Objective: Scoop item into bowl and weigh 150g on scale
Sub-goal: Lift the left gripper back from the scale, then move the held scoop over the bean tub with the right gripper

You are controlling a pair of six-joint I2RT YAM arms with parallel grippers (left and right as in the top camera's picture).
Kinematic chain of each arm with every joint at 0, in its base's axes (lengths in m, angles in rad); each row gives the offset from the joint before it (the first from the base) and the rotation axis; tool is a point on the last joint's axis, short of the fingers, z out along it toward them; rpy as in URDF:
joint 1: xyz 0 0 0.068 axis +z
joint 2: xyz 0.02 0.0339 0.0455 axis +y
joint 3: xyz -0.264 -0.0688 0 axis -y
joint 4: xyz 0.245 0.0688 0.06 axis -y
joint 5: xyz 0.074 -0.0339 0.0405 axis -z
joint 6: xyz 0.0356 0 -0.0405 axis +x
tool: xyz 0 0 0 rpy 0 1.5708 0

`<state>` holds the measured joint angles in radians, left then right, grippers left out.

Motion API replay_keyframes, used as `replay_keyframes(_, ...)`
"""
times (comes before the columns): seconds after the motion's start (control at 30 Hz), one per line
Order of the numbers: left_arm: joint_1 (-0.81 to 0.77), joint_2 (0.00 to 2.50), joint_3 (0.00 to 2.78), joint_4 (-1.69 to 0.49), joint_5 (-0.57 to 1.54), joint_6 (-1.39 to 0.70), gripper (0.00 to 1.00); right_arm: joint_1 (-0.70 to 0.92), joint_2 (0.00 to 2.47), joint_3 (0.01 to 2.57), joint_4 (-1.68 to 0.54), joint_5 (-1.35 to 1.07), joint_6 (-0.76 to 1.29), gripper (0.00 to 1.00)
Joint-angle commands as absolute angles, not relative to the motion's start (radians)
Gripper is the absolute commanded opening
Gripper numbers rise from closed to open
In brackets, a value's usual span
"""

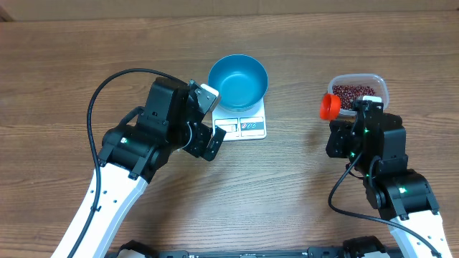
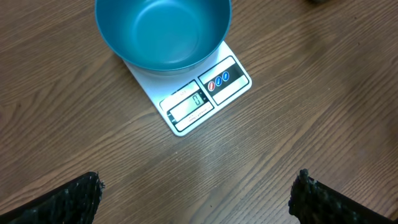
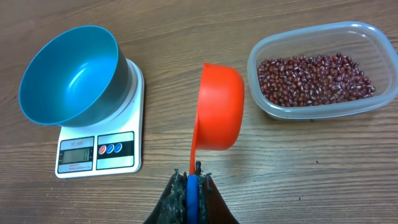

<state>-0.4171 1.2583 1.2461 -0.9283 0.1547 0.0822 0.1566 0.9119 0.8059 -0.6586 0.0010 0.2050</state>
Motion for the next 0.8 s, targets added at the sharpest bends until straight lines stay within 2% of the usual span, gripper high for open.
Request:
replay_keyframes(0.0,-0.413,1.257,1.241,-0.931,0.173,0.101,1.0,0.149,0.906,0.855,-0.654,0.007,0.2,0.03)
replay_keyframes(0.2,-0.413,1.257,1.241,-0.931,0.173,0.101,1.0,0.149,0.93,0.984,-0.698,0.017,0.118,0.03)
replay_keyframes(0.43,-0.413,1.257,1.241,-0.931,0.173,0.101,1.0,0.149,1.09,1.181,-0.863,0.056,0.015,0.03)
replay_keyframes(0.77,-0.413,1.257,1.24,-0.931,0.173,0.101,1.0,0.121,1.232,1.253,-0.896,0.088,-0.006,0.03)
